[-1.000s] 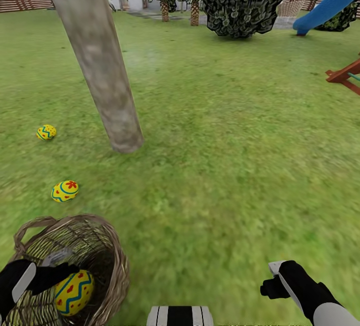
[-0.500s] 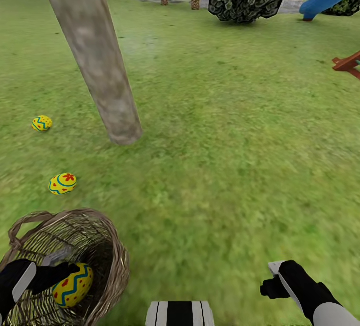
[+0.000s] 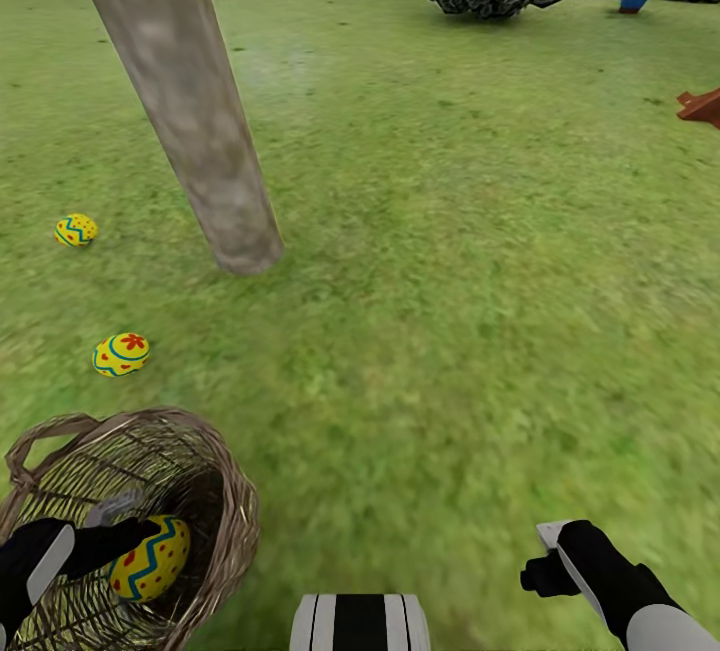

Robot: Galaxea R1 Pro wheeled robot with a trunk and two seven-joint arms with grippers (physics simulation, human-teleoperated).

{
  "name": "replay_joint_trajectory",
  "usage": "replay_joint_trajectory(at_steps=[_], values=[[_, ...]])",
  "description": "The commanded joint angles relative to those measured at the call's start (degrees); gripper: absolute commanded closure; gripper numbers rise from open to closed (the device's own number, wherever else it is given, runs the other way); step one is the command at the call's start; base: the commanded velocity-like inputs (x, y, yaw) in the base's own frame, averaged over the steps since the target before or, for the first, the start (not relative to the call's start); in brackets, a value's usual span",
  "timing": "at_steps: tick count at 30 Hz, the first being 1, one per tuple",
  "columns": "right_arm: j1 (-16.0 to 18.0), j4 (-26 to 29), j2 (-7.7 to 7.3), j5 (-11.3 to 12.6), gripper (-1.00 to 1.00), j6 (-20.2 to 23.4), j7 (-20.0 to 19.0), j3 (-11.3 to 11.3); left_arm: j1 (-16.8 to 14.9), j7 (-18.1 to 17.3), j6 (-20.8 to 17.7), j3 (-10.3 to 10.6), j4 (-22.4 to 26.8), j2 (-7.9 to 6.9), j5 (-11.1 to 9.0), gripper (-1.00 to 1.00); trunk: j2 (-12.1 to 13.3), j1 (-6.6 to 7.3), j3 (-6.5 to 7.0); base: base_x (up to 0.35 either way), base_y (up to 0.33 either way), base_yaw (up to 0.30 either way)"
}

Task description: Take the three Easter eggs out of the wicker basket on the lawn in the garden, then place them on the lawn next to a single tree (choose any tree) so that all three eggs are next to the same tree and none are left in the basket.

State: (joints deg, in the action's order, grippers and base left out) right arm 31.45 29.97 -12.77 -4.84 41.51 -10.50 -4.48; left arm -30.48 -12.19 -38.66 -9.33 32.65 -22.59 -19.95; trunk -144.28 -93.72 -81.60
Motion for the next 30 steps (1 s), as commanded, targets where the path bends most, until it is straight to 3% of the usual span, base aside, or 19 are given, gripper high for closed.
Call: replay_joint_trajectory(at_steps=[1, 5, 6, 30], values=[[0.0, 0.1, -0.06, -0.5, -1.0, 0.2, -0.4, -0.3, 0.0, -0.2, -0.3, -0.3, 0.0, 0.06, 0.0, -1.0, 0.0, 0.01, -0.04, 0.0, 0.0, 0.0], [0.0, 0.1, -0.06, -0.5, -1.0, 0.2, -0.4, -0.3, 0.0, -0.2, -0.2, -0.3, -1.2, 0.09, 0.0, -1.0, 0.0, 0.01, -0.04, 0.0, 0.0, 0.0], [0.0, 0.1, -0.06, -0.5, -1.0, 0.2, -0.4, -0.3, 0.0, -0.2, -0.2, -0.4, -1.5, 0.09, -0.1, 1.0, 0.0, 0.01, -0.04, 0.0, 0.0, 0.0], [0.0, 0.1, -0.06, -0.5, -1.0, 0.2, -0.4, -0.3, 0.0, -0.3, -0.1, -0.4, -1.9, 0.53, -0.2, 1.0, 0.0, 0.01, -0.04, 0.0, 0.0, 0.0]])
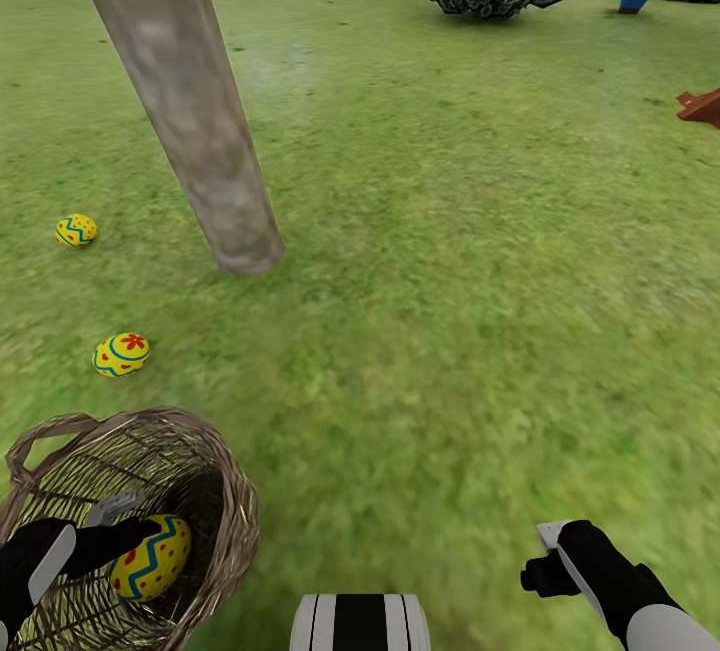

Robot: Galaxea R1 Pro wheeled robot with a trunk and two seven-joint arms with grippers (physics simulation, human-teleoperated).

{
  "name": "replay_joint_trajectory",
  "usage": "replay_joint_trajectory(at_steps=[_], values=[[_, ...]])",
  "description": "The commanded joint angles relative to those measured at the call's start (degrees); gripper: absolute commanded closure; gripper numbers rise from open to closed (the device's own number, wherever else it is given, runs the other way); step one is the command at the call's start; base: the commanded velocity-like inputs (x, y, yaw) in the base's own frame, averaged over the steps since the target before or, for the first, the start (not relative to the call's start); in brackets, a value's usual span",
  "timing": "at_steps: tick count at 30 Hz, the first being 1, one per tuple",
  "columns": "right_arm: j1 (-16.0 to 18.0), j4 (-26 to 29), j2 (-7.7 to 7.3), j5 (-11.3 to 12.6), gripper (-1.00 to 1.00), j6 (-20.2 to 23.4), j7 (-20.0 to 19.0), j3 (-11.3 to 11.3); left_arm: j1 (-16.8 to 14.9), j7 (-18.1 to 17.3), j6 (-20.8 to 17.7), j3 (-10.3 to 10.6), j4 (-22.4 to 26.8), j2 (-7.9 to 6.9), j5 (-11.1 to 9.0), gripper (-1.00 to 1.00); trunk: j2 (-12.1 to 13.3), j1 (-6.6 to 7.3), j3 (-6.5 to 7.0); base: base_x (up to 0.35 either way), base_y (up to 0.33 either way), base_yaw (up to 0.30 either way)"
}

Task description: Take the three Easter eggs out of the wicker basket on the lawn in the garden, then place them on the lawn next to a single tree (choose any tree) so that all three eggs are next to the same tree and none are left in the basket.

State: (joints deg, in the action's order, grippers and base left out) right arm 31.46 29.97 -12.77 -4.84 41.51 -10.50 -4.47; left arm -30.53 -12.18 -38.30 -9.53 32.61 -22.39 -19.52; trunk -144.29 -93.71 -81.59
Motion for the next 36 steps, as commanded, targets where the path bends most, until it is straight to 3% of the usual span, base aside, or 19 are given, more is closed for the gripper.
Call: replay_joint_trajectory(at_steps=[1, 8, 12, 14, 24, 36], values=[[0.0, 0.1, -0.06, -0.5, -1.0, 0.2, -0.4, -0.3, 0.0, -0.3, -0.5, -0.2, -1.8, 0.33, -0.6, 1.0, 0.0, 0.0, -0.04, 0.0, 0.0, 0.0], [0.0, 0.1, -0.14, -0.5, -1.0, 0.2, -0.5, -0.3, 0.0, -0.3, -0.5, -0.2, -1.8, 0.36, -0.6, 1.0, 0.0, 0.0, -0.04, 0.0, 0.0, 0.0], [0.0, 0.1, -0.22, -0.5, -1.0, 0.2, -0.5, -0.3, 0.0, -0.3, -0.4, -0.1, -1.8, 1.0, -0.5, 1.0, 0.0, 0.0, -0.04, 0.0, 0.0, 0.0], [0.0, 0.1, -0.27, -0.5, -1.0, 0.2, -0.5, -0.3, 0.0, -0.3, -0.4, 0.0, -1.9, 2.01, -0.3, 1.0, 0.0, 0.0, -0.04, 0.0, 0.0, 0.0], [0.0, 0.1, -0.41, -0.5, -1.0, 0.3, -0.5, -0.3, 0.0, -0.2, -0.3, 0.1, -1.9, 3.34, -0.1, 1.0, 0.1, 0.26, 2.17, -0.125, 0.0, 0.0], [0.0, 0.1, 0.0, -0.6, -1.0, 0.3, -0.4, -0.4, 0.1, -0.3, -0.2, 0.1, -1.9, 3.49, -0.2, 1.0, 0.3, 0.57, 4.83, -0.151, 0.0, 0.0]])
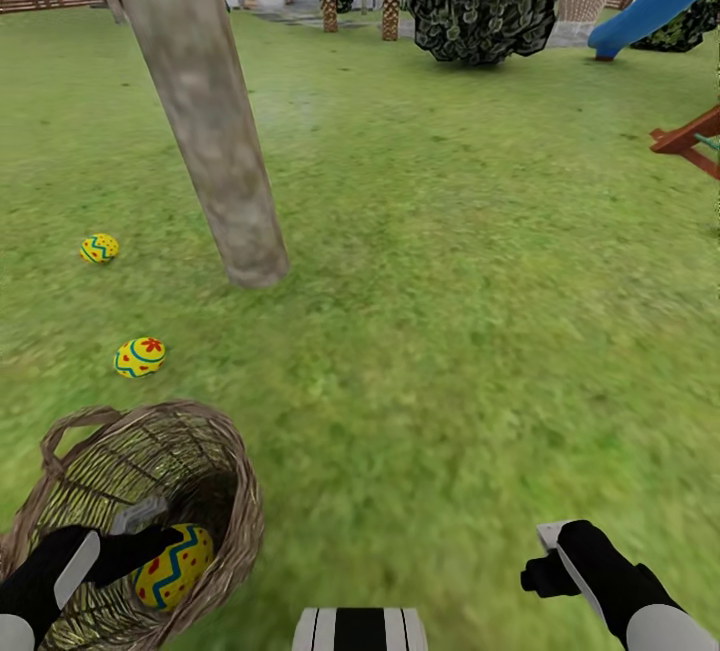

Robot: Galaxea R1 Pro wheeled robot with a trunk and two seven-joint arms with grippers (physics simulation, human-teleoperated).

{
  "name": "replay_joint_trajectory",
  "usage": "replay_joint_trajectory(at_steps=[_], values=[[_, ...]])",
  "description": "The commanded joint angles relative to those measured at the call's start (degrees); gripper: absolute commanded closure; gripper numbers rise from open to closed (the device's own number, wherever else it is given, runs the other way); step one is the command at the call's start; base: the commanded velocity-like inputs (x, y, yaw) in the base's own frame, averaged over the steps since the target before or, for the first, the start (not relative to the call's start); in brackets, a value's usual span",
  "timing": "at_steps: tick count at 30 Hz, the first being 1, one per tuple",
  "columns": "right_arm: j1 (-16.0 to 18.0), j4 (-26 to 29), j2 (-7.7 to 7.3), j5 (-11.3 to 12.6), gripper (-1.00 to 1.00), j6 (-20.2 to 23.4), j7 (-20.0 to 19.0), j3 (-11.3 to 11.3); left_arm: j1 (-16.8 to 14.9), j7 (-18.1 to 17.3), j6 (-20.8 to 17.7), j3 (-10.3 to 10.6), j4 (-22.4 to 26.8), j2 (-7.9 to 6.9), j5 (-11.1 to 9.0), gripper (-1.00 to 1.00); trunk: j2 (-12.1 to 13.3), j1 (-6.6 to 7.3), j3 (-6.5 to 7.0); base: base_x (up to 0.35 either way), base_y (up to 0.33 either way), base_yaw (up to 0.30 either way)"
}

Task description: Take the three Easter eggs out of the wicker basket on the lawn in the garden, then place them on the lawn next to a single tree (choose any tree) so that all three eggs are next to the same tree and none are left in the basket.

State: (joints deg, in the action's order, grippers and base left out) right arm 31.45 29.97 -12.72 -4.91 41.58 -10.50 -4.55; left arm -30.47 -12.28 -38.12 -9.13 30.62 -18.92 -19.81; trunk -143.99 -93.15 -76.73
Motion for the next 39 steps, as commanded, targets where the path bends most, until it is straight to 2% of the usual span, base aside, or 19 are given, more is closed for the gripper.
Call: replay_joint_trajectory(at_steps=[1, 3, 6, 9, 11, 16, 30, 33, 39], values=[[0.0, 0.0, -0.04, -0.5, -1.0, 0.2, -0.4, -0.3, 0.0, -0.2, -0.4, -0.3, 0.0, 0.01, -0.1, 1.0, 0.0, 0.03, 0.19, 0.0, 0.0, 0.0], [0.0, -0.3, -0.03, -0.5, -1.0, 0.2, -0.4, -0.3, 0.0, -0.2, -0.4, -0.4, 0.0, 0.04, -0.1, 1.0, 0.0, 0.08, 0.63, 0.0, 0.0, 0.0], [0.0, -0.4, -0.03, -0.5, -1.0, 0.2, -0.4, -0.3, 0.0, -0.1, -0.4, -0.3, 0.0, 1.0, 0.4, 1.0, 0.1, 0.16, 1.29, 0.151, 0.0, 0.0], [0.0, -0.4, -0.03, -0.5, -1.0, 0.2, -0.4, -0.3, 0.0, -0.1, -0.4, -0.3, 0.0, 1.33, 2.7, 1.0, 0.1, 0.24, 1.96, 0.325, 0.005, 0.0], [0.0, -0.4, -0.03, -0.5, -1.0, 0.2, -0.4, -0.3, 0.0, -0.1, -0.4, -0.3, 0.0, 1.61, 3.2, 1.0, 0.1, 0.29, 2.4, 0.338, 0.06, 0.0], [0.0, -0.4, -0.03, -0.5, -1.0, 0.2, -0.4, -0.3, 0.0, -0.2, -0.4, -0.4, 0.0, 2.44, 3.2, 1.0, 0.2, 0.42, 3.51, 0.113, 0.025, 0.0], [0.0, -0.5, 0.06, -0.5, -1.0, 0.2, -0.4, -0.5, 0.0, -0.2, -0.2, -0.4, 0.0, 2.51, 3.2, 1.0, 0.4, 0.78, 6.61, -0.055, 0.008, 0.0], [0.0, -0.5, 0.06, -0.5, -1.0, 0.2, -0.4, -0.5, 0.0, -0.2, 1.8, -0.3, -0.8, 2.74, 3.2, 1.0, 0.4, 0.86, 7.28, 0.0, 0.0, 0.0], [0.0, -0.4, 0.0, -0.5, -1.0, 0.2, -0.4, -0.5, 0.0, -0.2, 2.2, -0.4, -1.7, 3.36, 3.2, 1.0, 0.5, 1.01, 8.61, 0.0, 0.0, 0.0]])
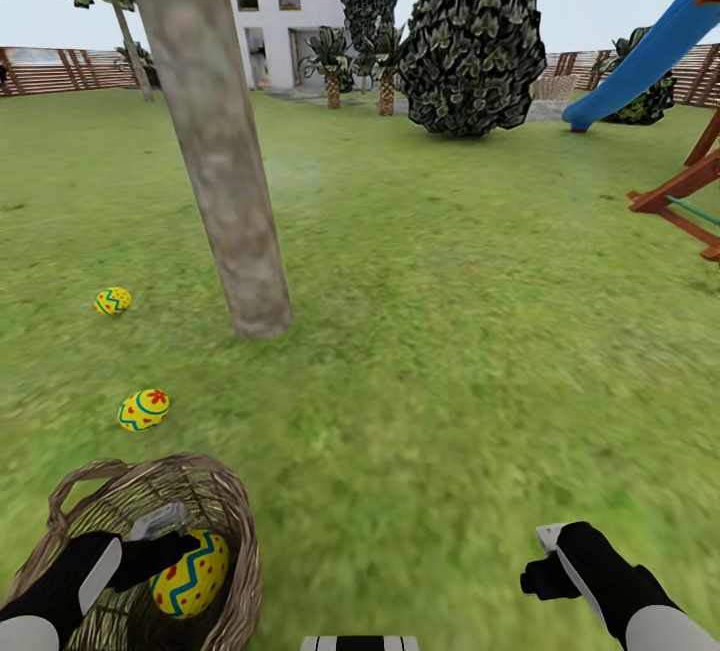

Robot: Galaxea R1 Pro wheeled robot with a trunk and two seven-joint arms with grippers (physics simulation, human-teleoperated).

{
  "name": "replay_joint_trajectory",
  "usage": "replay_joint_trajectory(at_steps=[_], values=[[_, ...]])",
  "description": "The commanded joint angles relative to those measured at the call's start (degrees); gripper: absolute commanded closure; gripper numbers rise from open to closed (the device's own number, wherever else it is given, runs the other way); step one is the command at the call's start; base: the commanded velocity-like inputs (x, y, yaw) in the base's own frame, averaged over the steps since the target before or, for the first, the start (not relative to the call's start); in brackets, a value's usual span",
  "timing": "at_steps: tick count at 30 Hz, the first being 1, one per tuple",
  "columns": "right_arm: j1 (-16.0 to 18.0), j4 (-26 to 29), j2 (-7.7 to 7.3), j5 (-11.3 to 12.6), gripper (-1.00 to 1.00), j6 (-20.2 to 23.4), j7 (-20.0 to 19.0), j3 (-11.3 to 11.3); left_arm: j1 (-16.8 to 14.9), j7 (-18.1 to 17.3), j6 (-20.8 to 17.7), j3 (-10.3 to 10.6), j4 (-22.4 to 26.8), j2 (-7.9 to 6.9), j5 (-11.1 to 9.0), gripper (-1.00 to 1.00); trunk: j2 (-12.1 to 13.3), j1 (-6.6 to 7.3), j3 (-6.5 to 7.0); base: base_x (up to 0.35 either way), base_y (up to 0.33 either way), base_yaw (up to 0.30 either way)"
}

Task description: Take the three Easter eggs out of the wicker basket on the lawn in the garden, then place them on the lawn next to a single tree (choose any tree) so that all three eggs are next to the same tree and none are left in the basket.

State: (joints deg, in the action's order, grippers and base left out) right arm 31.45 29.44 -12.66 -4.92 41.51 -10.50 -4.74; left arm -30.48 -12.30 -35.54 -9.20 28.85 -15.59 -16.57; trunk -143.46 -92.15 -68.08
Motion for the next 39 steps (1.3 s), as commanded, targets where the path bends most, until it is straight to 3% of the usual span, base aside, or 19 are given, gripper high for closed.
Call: replay_joint_trajectory(at_steps=[1, 18, 39], values=[[0.0, 0.1, -0.02, -0.5, -1.0, 0.2, -0.4, -0.3, 0.0, -0.2, -0.4, -0.3, 0.1, 0.03, 0.0, 1.0, 0.0, 0.03, 0.18, 0.0, 0.0, 0.0], [0.0, 0.1, -0.53, -0.5, -1.0, 0.2, -0.5, -0.2, 0.0, -0.3, -0.5, -0.3, 0.1, 0.1, -0.1, 1.0, 0.2, 0.47, 3.95, -0.07, 0.0, 0.0], [0.0, 0.1, -0.38, -0.5, -1.0, 0.2, -0.5, -0.3, 0.0, -0.3, -0.4, -0.3, 0.1, 0.21, 0.0, 1.0, 8.6, 5.08, 7.72, -0.001, 0.0, 0.0]])
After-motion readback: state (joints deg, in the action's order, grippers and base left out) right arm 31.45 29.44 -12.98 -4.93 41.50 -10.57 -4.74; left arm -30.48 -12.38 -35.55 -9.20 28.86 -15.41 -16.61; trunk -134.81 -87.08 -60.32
